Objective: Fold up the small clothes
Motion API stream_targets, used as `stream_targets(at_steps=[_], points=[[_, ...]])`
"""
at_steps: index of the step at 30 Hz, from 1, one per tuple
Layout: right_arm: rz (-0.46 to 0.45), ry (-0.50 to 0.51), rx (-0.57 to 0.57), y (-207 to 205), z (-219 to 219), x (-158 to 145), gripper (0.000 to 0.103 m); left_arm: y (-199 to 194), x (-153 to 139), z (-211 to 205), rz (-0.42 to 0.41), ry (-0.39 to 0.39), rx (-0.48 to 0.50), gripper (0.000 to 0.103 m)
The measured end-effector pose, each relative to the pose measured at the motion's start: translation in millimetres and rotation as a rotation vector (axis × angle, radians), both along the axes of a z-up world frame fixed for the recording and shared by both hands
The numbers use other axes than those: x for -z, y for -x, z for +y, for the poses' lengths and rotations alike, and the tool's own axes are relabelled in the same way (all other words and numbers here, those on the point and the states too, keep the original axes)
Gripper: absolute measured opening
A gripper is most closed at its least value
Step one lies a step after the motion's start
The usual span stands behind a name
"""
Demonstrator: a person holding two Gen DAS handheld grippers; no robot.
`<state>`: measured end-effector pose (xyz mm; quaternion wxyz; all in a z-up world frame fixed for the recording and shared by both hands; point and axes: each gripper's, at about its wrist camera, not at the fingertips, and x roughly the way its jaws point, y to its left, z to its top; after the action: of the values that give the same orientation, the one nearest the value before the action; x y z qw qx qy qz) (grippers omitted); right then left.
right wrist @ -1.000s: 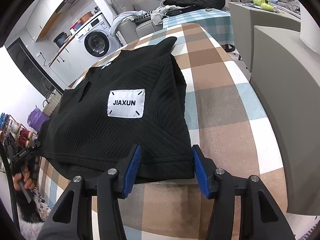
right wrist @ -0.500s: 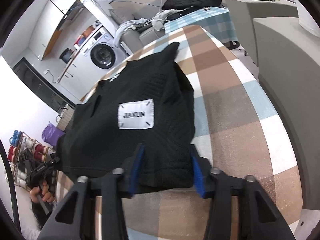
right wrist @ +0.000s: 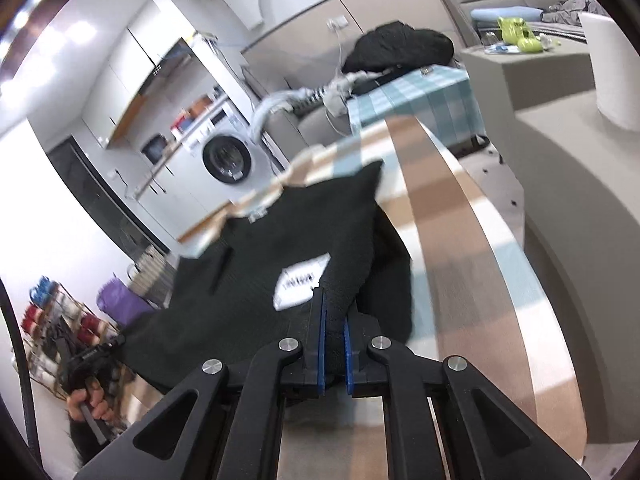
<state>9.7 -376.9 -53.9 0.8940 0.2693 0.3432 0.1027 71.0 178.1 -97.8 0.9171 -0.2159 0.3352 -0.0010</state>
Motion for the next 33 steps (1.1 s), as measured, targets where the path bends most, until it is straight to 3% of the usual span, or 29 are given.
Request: stream_targets(at_steps=[4,10,13,16,22,25,27,29,33], points=[[-0.034,-0.021,0.023,-33,-3,-15,0.006,-27,-18,13,-0.045,0.024,-0.013,0.004],[-0.019,-0.004,0.076,-72,-8,-16,0.006,-72,-33,21,-0.068,-0.003,-0.023,0.004],[0.043,-0.016,0.114,-77,-14,2,0.006,-84,-24,30,-0.032,-0.014,-0.055,0.0],[0.089,-0.073,0.132,-75,-24,23,0.006,-90,-5,44,0.013,0.035,-0.078,0.0],[0.121,-0.064,0.088,-72,-20,31,0.006,-83,22,34,0.087,0.039,-0.045,0.0],[0.148,-0.088,0.071,-67,-21,37,0.011,-72,29,26,0.123,0.073,-0.014,0.022],[0.158,-0.109,0.057,-64,-21,41,0.016,-61,31,20,0.12,0.083,0.0,0.043],[0.171,-0.143,0.04,-61,-21,46,0.024,-50,31,13,0.12,0.056,0.011,0.048],[0.171,-0.146,0.013,-58,-17,51,0.029,-37,38,3,0.134,0.052,0.044,0.048]])
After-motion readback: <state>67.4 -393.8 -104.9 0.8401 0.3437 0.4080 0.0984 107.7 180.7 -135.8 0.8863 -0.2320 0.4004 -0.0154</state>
